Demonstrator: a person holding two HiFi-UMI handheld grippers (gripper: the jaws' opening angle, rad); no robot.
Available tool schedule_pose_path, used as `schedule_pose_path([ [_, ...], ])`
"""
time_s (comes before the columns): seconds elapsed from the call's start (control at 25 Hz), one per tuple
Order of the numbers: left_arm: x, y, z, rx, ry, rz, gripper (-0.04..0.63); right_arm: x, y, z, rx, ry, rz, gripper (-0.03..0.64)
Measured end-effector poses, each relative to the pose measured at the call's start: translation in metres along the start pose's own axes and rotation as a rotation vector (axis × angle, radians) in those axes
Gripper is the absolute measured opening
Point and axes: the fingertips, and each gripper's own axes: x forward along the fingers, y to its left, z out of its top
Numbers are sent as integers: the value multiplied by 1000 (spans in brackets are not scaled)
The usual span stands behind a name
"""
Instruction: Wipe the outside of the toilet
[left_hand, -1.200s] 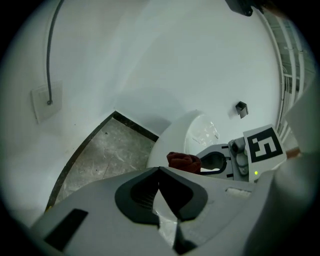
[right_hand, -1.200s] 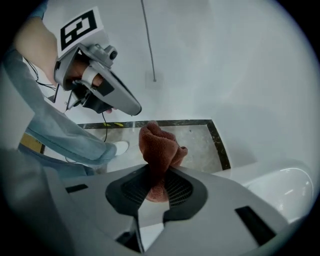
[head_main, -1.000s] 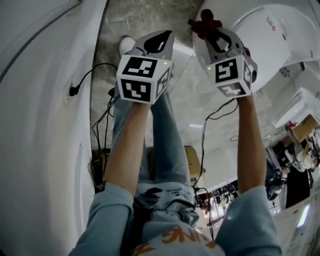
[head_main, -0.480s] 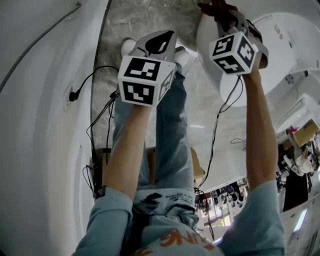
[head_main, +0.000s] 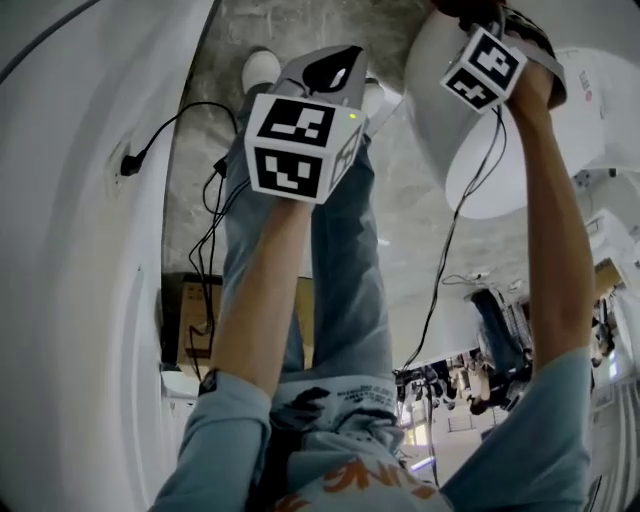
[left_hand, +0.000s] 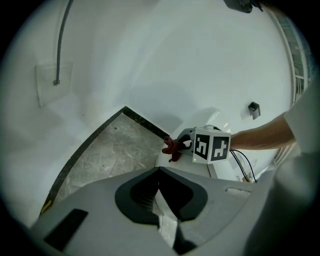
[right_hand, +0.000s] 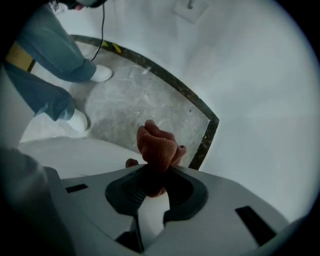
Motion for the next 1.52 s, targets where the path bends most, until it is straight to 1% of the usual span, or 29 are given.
schedule_pose_path([
  [0.08, 1, 0, -3, -12, -2, 3, -6, 8, 3, -1, -66, 41, 14, 72],
  [0.2, 1, 1, -4, -21, -4, 8, -6, 17, 10, -1, -115, 84, 56, 71],
  [0.36, -1, 3, -2, -27, -9, 16, -6, 27, 22, -9, -225, 150, 86, 71],
  [0.6, -9, 14, 0, -36, -20, 28, -6, 26, 43, -6, -279, 206, 174, 67],
  [0.8, -13, 14, 2, -36, -23, 30, -6, 14, 63, -2, -276, 197, 245, 64],
  [1.0, -18, 11, 9, -21, -33, 24, -6, 0, 84, 6, -345, 174, 258, 64],
  [1.24, -28, 10, 12, -10, -36, 26, -6, -19, 118, 14, -377, 155, 293, 63],
  [1.36, -33, 14, 9, -12, -35, 34, -6, -29, 139, 20, -393, 149, 323, 63],
  [1.52, -35, 11, 5, -9, -36, 28, -6, -43, 175, 24, -412, 144, 378, 60],
])
